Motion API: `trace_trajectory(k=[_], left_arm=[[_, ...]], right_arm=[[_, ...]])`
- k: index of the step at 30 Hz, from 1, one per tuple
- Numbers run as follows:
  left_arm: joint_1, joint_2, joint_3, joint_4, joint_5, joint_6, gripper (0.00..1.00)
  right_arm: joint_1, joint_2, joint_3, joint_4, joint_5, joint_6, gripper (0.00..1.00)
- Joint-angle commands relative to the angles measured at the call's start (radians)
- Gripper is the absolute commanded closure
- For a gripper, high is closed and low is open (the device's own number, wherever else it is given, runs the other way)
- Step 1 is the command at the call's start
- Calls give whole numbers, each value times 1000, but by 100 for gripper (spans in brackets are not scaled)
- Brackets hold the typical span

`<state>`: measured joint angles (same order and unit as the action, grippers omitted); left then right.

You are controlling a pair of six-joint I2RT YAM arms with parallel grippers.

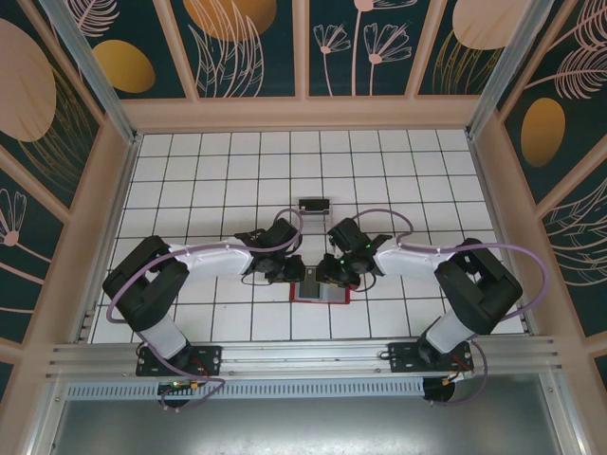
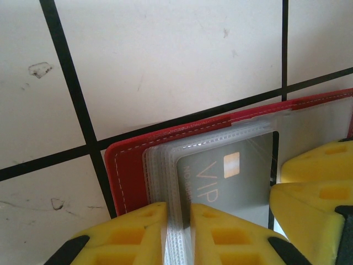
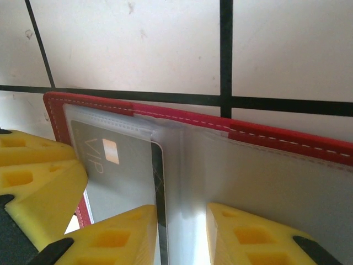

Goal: Take the credit cards out of the card holder

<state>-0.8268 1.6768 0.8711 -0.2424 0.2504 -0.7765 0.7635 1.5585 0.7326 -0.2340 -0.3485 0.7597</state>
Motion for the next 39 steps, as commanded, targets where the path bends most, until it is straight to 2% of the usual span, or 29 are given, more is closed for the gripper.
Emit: trace_trajectory(k=[1,28,33,39], left_arm=[[-5,16,-3,-14,-10,-2,80],[-5,15,0,-28,-17,8,80],[-6,6,4,-32,-17,5,80],[-5,-6,26,-56,-25,10,79]], right_arm=[[9,23,24,-47,35,-15,71],[16,-47,51,-143,129,2,86],[11,-97,29,-93,111,17,81],[-8,-132,-38,36,10,39,75]])
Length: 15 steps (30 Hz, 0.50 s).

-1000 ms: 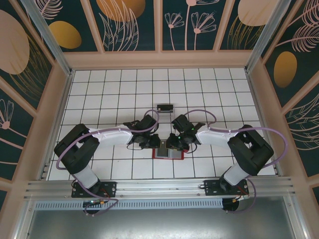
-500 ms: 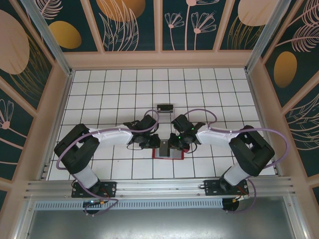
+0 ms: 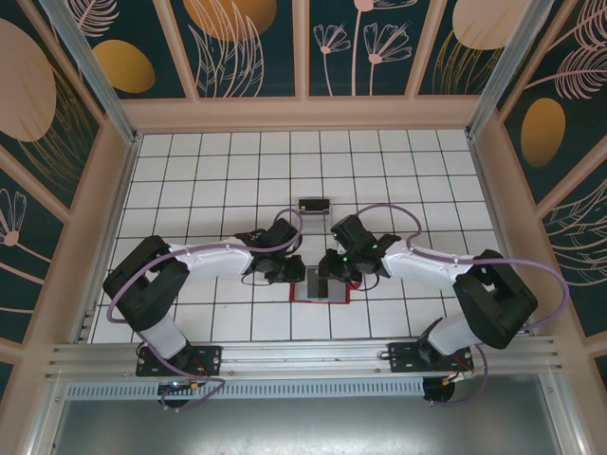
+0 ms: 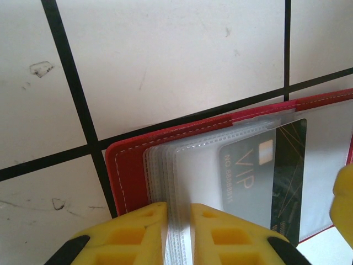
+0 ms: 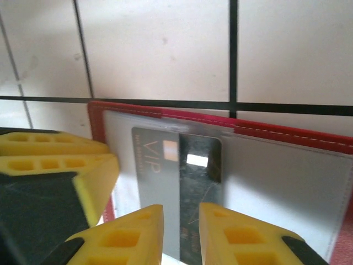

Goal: Take the credit cards out of the card holder

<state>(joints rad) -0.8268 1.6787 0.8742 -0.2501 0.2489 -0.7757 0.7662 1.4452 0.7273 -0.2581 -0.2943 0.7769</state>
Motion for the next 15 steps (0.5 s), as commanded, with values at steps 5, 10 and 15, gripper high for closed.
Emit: trace_trajectory(k=[5,10,15], left_arm=[[-16,-20,63,-89,-44,21,76],[-24,-13,90,-109,-51,24,75],[-29,17,93,-140,-82,33,72]], right_arm=[[-25,-16,-75,93,-56,21,74],[-41,-23,-110,122,-73,16,74],[-48,-14,-121,144,-91,6,74]])
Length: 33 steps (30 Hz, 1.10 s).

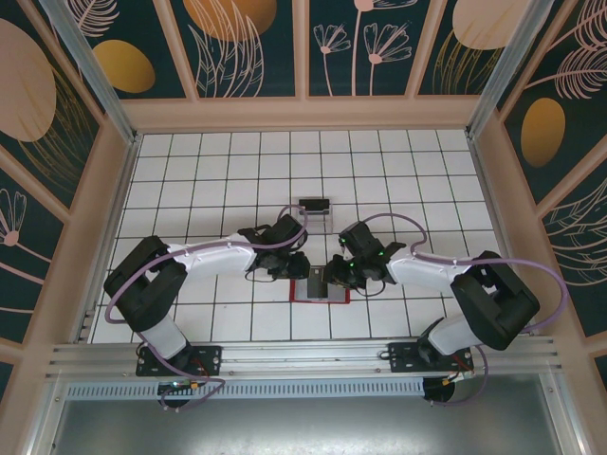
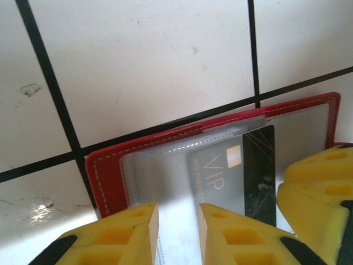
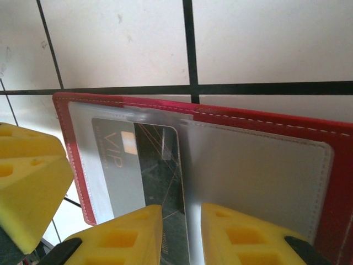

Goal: Take the credit cards out of the card holder

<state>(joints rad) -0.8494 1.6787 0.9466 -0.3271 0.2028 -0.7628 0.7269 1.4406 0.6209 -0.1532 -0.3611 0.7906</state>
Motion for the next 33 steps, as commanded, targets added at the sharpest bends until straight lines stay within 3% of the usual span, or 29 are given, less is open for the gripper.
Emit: trace_trajectory(k=[1,33], left_arm=[[-9,23,20,-69,-38,25,71],[-18,91,18,-103,-72,36,72]], right_arm=[[-9,-6,-15,41,-27,-10,74],[-25,45,-64,154,-101,-14,79]])
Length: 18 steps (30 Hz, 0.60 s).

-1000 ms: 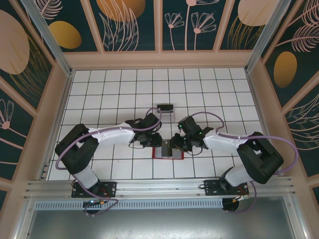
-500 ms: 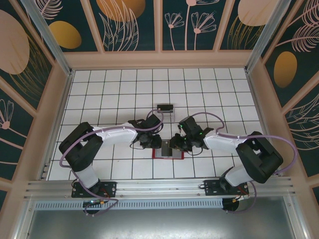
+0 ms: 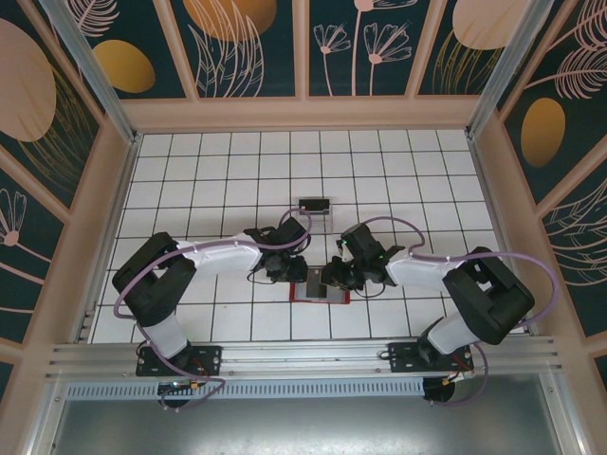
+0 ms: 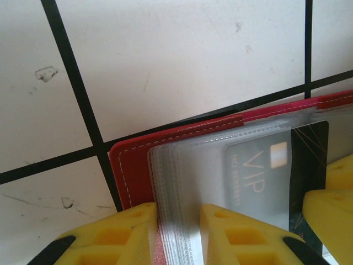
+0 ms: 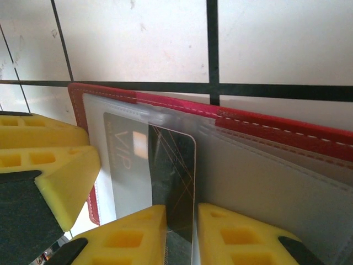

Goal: Take the credit cards out of the card holder

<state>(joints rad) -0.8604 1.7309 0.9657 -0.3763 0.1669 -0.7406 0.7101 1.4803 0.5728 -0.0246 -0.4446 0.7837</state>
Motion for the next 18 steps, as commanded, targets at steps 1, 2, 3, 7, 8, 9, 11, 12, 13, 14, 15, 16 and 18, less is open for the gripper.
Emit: trace_trajectory(k=[1,2,3,7,8,9,11,12,13,14,15,16,18], left_arm=[[-9,39,-1,-55,-36,13,72],[-8,39,-1,-56,-37,13,72],[-9,39,1,-56,-35,14,72],[-9,39,2,-58,-38,13,72],[-9,39,1,-59,-38,13,72],[-9,38,1,-59,-37,14,72],[-9,38,-1,-59,-38,13,72],[-9,37,-1,-59,-38,13,72],[-9,37,-1,-59,-39,14,72],[-9,37,-3,-61,-39,14,72],[-9,38,-2,-59,-40,14,72],[-8,38,-2,-59,-39,14,72],[-9,38,-1,-59,-38,13,72]], right_arm=[[-8,7,-18,28,-19,-8,79],[-9,8,-19,32,-20,-9,80],[-10,9,-21,33,-22,-6,80],[-11,6,-22,27,-17,-6,84],[-11,5,-22,24,-13,-6,85],[-12,3,-21,22,-11,-8,86],[-14,-5,-24,17,-7,-8,88],[-15,-10,-26,14,-4,-8,89],[-15,-15,-28,11,-1,-8,90],[-17,-21,-30,9,1,-8,91],[-20,-27,-32,5,3,-8,91],[-21,-33,-34,2,4,-9,92],[-26,-43,-39,-9,8,-14,93]])
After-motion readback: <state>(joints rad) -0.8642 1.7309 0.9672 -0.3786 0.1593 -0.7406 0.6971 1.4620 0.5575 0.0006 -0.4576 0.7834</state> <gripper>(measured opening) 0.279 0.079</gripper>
